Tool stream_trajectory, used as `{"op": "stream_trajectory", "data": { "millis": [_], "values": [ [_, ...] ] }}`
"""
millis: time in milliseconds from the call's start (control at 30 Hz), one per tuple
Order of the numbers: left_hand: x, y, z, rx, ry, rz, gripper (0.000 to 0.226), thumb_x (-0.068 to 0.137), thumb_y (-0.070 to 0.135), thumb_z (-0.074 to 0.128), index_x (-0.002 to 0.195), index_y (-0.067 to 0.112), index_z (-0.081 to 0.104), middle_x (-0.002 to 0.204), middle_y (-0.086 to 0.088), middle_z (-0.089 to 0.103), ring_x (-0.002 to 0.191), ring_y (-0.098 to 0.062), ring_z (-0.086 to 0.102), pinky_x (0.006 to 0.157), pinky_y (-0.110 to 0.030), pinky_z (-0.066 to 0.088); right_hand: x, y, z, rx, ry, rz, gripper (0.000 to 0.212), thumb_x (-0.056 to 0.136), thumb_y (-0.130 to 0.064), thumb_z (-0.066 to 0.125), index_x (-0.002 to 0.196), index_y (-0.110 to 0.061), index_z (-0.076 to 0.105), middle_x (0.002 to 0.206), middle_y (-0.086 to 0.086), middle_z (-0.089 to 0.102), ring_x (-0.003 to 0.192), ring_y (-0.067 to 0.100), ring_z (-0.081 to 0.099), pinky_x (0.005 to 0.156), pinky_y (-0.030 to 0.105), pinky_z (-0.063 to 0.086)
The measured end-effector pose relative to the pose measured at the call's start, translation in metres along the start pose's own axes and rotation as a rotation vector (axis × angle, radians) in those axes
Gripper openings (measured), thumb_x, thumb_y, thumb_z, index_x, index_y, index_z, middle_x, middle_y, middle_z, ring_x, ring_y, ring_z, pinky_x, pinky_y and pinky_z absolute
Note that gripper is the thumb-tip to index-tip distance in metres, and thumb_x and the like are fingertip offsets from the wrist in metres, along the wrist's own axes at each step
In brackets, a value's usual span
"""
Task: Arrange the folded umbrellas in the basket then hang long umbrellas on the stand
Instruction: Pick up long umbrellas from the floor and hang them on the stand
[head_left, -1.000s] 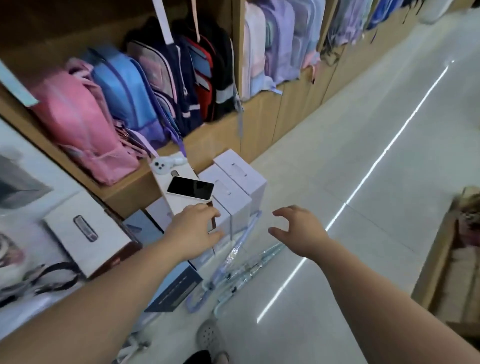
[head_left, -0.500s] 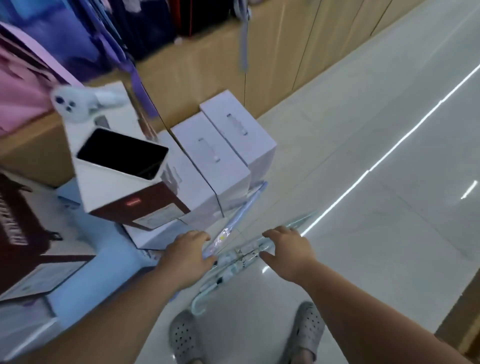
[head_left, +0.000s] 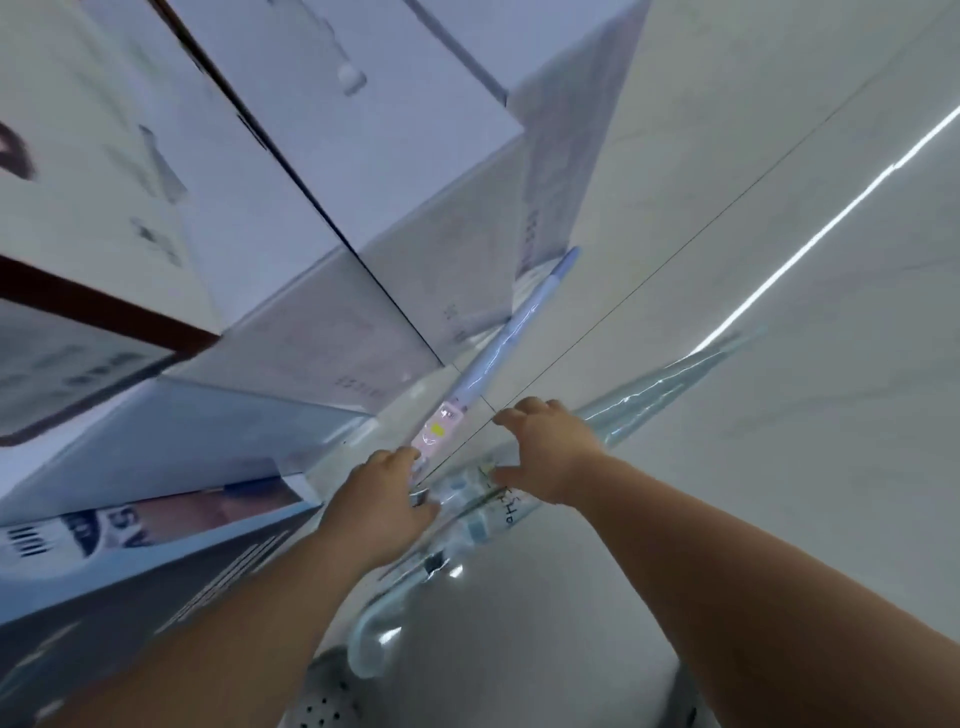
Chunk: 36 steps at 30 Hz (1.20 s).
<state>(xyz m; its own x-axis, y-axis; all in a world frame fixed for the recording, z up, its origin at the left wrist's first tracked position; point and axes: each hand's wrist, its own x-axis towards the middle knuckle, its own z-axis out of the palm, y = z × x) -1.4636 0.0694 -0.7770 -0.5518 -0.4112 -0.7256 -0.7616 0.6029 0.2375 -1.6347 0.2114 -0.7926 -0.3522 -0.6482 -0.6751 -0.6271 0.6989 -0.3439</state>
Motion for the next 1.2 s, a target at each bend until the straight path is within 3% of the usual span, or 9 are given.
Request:
{"op": "stream_trajectory", "data": {
  "millis": [100,233,333,433,600,800,900,1067,1200],
  "values": [
    [0.054,-0.017,0.024,-0.029,0.037,-0.060,0.058,0.085,0.043,0.068,0.135,0.021,0.048,0.129,-0.010,0.053,0.115,-0.033,0.055,0.091,-0.038,0.047,0.052,0.009,0.030,-0.021,0.009,0.005,0.074,0.088,-0.058,0.062,0.152,-0.036,0.033,0.152,-0.001,0.039,0.134,0.028,0.040,0.106,0.046,0.041],
    [0.104,-0.039,0.053,-0.042,0.054,-0.119,0.066,0.088,0.035,0.066,0.147,0.021,0.039,0.139,-0.016,0.050,0.122,-0.037,0.053,0.098,-0.041,0.046,0.090,0.033,0.065,0.021,0.025,0.083,0.067,0.095,-0.053,0.056,0.153,-0.044,0.024,0.161,0.000,0.025,0.141,0.031,0.033,0.108,0.048,0.034],
    [0.119,-0.047,0.072,-0.123,0.048,-0.142,0.052,0.083,0.026,0.067,0.132,0.022,0.050,0.123,-0.011,0.060,0.104,-0.034,0.059,0.089,-0.042,0.050,0.104,0.041,0.080,-0.005,0.144,0.065,0.070,0.097,-0.050,0.051,0.155,-0.048,0.012,0.168,0.000,0.001,0.150,0.033,0.015,0.115,0.049,0.026],
    [0.127,-0.053,0.083,-0.143,0.103,-0.109,0.036,0.083,0.022,0.064,0.118,0.022,0.057,0.109,-0.008,0.064,0.094,-0.032,0.060,0.081,-0.041,0.052,0.121,0.035,0.083,-0.108,0.218,-0.078,0.073,0.099,-0.049,0.049,0.157,-0.046,0.003,0.168,-0.003,-0.015,0.155,0.031,-0.005,0.121,0.049,0.017],
    [0.131,-0.053,0.085,-0.109,0.130,-0.072,0.024,0.089,0.021,0.064,0.111,0.017,0.056,0.101,-0.007,0.061,0.086,-0.030,0.060,0.070,-0.037,0.049,0.144,0.021,0.085,-0.215,0.239,-0.172,0.059,0.102,-0.049,0.042,0.155,-0.044,0.018,0.169,-0.002,-0.002,0.154,0.035,-0.008,0.123,0.053,0.009],
    [0.094,-0.030,0.073,-0.367,0.059,-0.062,0.021,0.092,0.011,0.058,0.110,0.021,0.055,0.093,-0.005,0.063,0.080,-0.025,0.058,0.065,-0.032,0.044,0.115,0.023,0.070,-0.258,0.264,-0.185,0.062,0.101,-0.056,0.039,0.156,-0.043,0.015,0.169,-0.001,0.001,0.154,0.036,-0.012,0.122,0.059,0.003],
    [0.058,-0.008,0.058,-0.433,0.032,-0.055,0.020,0.094,0.012,0.057,0.107,0.027,0.054,0.092,-0.003,0.064,0.083,-0.025,0.061,0.068,-0.036,0.048,0.077,0.026,0.047,-0.269,0.275,-0.225,0.060,0.100,-0.057,0.038,0.155,-0.042,0.019,0.169,-0.001,0.003,0.154,0.036,-0.010,0.122,0.060,0.002],
    [-0.025,0.037,0.025,-0.487,-0.014,0.016,0.028,0.093,0.014,0.063,0.108,0.036,0.055,0.100,0.006,0.069,0.092,-0.016,0.066,0.082,-0.038,0.054,-0.020,0.034,-0.008,-0.311,0.300,-0.302,0.055,0.098,-0.054,0.045,0.149,-0.033,0.040,0.165,0.000,0.024,0.155,0.036,-0.001,0.120,0.064,-0.003],
    [-0.107,0.086,-0.015,-0.514,-0.061,0.096,0.026,0.090,0.013,0.065,0.107,0.032,0.060,0.098,0.010,0.069,0.086,-0.007,0.066,0.083,-0.038,0.056,-0.126,0.040,-0.071,-0.336,0.320,-0.303,0.050,0.092,-0.051,0.046,0.133,-0.025,0.057,0.145,0.002,0.053,0.151,0.036,0.022,0.118,0.068,0.010]
  ]
}}
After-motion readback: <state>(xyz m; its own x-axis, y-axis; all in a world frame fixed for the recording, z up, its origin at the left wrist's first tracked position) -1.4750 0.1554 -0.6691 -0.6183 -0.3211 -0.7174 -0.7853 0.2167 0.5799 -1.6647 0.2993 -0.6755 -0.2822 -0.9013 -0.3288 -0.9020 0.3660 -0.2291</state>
